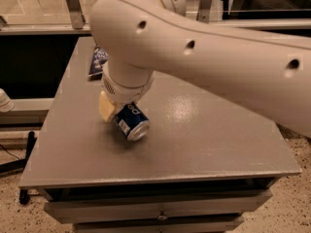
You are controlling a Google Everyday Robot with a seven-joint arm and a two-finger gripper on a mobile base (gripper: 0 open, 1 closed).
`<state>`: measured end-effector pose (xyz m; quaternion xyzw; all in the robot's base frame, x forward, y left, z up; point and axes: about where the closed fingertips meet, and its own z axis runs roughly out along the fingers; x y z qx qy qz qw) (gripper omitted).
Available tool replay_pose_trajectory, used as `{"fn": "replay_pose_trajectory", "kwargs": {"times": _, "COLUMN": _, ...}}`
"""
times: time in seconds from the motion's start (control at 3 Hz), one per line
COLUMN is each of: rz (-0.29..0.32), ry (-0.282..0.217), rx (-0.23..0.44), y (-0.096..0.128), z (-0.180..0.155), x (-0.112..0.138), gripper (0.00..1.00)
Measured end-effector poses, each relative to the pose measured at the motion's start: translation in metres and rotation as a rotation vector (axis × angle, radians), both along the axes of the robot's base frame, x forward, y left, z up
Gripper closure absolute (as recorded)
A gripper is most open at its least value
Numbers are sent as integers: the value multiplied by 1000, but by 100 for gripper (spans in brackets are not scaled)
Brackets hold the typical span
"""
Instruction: Place pepsi can upright
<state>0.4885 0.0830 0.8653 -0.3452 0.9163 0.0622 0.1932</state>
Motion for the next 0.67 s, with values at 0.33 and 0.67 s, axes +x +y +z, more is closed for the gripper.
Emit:
{"fn": "replay_pose_trajectory", "kwargs": {"times": 0.33, "rz": -26, "ry": -46, "rx": 228, "y": -25, "z": 26, "x": 37, "gripper": 100}}
{"fn": "replay_pose_trajectory", "kwargs": {"times": 0.67, "rz": -17, "ry": -114, "rx": 449, "y": -36, "z": 55, "x": 61, "gripper": 100}}
